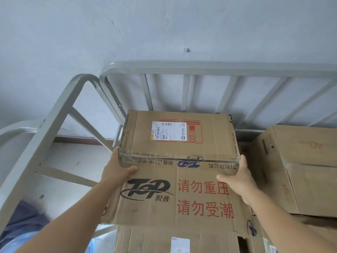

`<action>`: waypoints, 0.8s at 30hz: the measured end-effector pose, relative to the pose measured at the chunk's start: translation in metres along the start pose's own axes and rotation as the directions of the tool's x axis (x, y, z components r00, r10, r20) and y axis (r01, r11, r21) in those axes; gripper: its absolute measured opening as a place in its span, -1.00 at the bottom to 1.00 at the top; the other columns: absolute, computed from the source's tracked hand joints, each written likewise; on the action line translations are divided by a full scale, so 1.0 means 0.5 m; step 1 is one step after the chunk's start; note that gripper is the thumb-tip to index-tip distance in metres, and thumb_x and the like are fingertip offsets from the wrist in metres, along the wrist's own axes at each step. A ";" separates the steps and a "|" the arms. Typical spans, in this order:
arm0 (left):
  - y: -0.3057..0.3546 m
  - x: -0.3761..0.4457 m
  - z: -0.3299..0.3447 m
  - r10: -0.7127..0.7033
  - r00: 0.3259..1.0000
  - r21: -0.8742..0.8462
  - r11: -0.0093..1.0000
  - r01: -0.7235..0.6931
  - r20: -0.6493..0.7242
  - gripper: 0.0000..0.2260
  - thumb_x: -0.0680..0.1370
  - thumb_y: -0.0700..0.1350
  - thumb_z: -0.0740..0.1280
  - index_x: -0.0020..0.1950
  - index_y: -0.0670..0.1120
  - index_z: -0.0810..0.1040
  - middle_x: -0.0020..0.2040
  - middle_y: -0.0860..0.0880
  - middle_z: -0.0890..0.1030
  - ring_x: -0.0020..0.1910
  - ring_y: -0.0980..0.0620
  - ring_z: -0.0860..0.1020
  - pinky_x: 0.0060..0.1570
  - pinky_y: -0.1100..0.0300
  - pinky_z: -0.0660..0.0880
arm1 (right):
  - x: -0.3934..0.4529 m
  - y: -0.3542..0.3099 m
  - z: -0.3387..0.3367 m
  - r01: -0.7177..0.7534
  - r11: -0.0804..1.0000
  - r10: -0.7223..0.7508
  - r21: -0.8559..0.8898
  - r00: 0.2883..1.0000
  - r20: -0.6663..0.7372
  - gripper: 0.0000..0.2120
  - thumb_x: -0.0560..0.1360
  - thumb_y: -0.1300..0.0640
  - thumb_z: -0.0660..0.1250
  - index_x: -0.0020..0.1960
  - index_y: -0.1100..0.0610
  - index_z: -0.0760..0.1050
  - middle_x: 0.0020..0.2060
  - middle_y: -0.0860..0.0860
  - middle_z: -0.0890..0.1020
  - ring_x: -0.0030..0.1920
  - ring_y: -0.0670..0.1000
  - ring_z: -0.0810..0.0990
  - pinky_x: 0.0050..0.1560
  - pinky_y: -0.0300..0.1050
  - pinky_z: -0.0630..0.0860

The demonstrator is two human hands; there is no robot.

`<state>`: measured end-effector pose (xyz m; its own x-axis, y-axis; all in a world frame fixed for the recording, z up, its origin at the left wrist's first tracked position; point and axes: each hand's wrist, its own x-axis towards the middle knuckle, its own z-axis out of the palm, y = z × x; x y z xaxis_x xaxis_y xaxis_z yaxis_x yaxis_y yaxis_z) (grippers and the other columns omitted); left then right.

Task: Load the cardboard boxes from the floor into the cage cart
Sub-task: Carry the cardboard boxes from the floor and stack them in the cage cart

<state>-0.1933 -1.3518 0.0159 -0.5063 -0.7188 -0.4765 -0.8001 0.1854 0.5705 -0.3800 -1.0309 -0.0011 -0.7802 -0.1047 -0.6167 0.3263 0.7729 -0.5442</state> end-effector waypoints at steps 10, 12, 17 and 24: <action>-0.027 0.061 0.052 0.012 1.000 0.003 1.000 -0.012 0.003 -0.39 0.42 -0.08 0.51 0.34 0.14 0.26 0.00 0.06 0.62 -0.29 -0.01 0.61 -0.42 0.16 0.52 | 0.050 0.013 0.028 0.032 0.998 -0.035 -0.046 0.997 -0.063 0.09 0.36 0.06 0.57 0.56 -0.19 -0.17 0.41 0.10 0.28 0.19 0.13 0.53 0.02 0.11 0.56; -0.030 0.063 0.051 0.005 1.000 0.014 1.000 -0.005 0.002 -0.34 0.41 -0.06 0.51 0.38 0.15 0.23 0.02 0.06 0.62 -0.28 -0.03 0.62 -0.37 0.13 0.54 | 0.045 0.010 0.026 0.037 0.998 -0.040 -0.056 0.997 -0.062 0.09 0.36 0.06 0.56 0.56 -0.18 -0.18 0.41 0.11 0.28 0.19 0.13 0.52 0.08 0.14 0.56; -0.017 0.042 0.047 0.018 0.999 0.103 0.995 -0.015 -0.035 -0.23 0.41 -0.01 0.50 0.49 0.07 0.12 0.20 -0.03 0.55 0.00 -0.08 0.59 -0.10 0.00 0.59 | 0.033 0.000 0.016 0.016 0.996 -0.018 -0.093 1.000 -0.026 0.12 0.39 0.03 0.54 0.57 -0.15 -0.26 0.45 0.12 0.23 0.28 0.16 0.47 0.13 0.13 0.50; 0.024 -0.048 0.036 0.063 0.998 0.399 0.916 -0.051 -0.018 -0.16 0.44 0.04 0.46 0.54 -0.11 0.05 0.48 -0.09 0.25 0.37 -0.15 0.36 0.27 -0.08 0.43 | -0.035 -0.033 0.009 0.100 0.904 -0.145 -0.415 0.986 -0.080 0.07 0.41 -0.18 0.46 0.60 0.01 -0.23 0.58 0.06 0.00 0.52 0.17 0.15 0.42 0.24 0.28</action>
<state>-0.1965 -1.3205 0.0218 -0.5499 -0.7176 -0.4274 -0.8352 0.4734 0.2799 -0.3692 -1.0447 0.0159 -0.8595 -0.1655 -0.4837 -0.0039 0.9482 -0.3175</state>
